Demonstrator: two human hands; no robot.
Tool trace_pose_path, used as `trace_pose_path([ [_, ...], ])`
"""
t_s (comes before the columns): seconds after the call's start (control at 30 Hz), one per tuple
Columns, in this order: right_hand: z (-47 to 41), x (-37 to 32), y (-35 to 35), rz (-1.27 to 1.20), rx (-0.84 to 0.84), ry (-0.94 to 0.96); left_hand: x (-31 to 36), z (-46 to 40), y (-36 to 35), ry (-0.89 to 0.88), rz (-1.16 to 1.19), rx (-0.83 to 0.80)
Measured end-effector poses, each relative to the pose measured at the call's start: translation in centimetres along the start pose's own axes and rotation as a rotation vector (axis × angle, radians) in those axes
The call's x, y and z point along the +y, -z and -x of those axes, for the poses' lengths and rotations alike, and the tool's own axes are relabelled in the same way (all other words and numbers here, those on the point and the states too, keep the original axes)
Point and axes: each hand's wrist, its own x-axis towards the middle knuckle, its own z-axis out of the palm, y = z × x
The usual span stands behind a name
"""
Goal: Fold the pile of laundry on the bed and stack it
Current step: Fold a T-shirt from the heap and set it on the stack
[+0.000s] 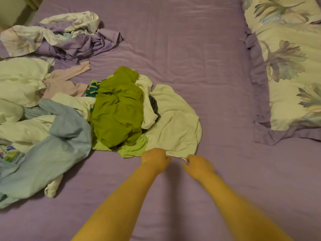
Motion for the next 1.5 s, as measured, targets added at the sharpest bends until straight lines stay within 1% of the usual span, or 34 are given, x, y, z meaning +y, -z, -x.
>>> trace_pose_path([
  [0.1,-1.7,-0.3,-0.7,-0.035,0.041,-0.031,-0.7,-2.5,-0.6,-0.054,-0.035,0.002],
  [0.2,-3.7,0.0,-1.8,-0.009,0.054,-0.039,-0.8,-5.5,-1.8,-0.118,-0.042,0.007],
  [0.3,-5.5,0.7,-3.3,0.047,0.057,-0.025,-0.1,-8.0,-3.3,-0.159,-0.035,0.055],
  [0.37,-6.4,1.2,-4.1,0.04,0.072,-0.033,0.5,-9.2,-4.5,-0.158,-0.028,0.089],
  [0.47,-7.1,1.9,-4.8,-0.031,0.112,-0.047,1.0,-10.6,-5.6,-0.128,-0.044,0.141],
  [0.63,-6.9,1.9,-2.9,-0.198,0.245,0.024,0.7,-10.8,-4.5,-0.142,-0.05,0.161],
  [0.73,-6.1,1.0,0.2,-0.336,0.36,0.076,0.3,-10.0,-1.6,-0.192,0.012,0.205],
  [0.83,-4.8,-0.1,4.0,-0.435,0.451,0.103,0.2,-8.4,2.5,-0.275,0.144,0.279],
  [0.93,-2.8,-0.9,8.1,-0.517,0.55,0.132,0.7,-6.0,7.2,-0.285,0.423,0.338],
  [1.0,-1.1,-1.2,10.9,-0.531,0.618,0.168,1.1,-4.1,10.3,-0.267,0.645,0.35],
  [1.03,-0.1,-1.4,12.4,-0.524,0.65,0.184,1.2,-3.0,11.7,-0.271,0.711,0.37],
  [1.17,4.8,-2.0,18.2,-0.531,0.75,0.231,1.7,1.7,17.3,-0.314,0.811,0.502],
  [1.33,11.4,-3.1,24.9,-0.526,0.9,0.399,2.7,8.3,23.6,-0.404,0.872,0.615],
  [1.5,17.6,-4.6,29.9,-0.595,0.926,0.569,3.6,14.4,28.2,-0.525,0.951,0.699],
])
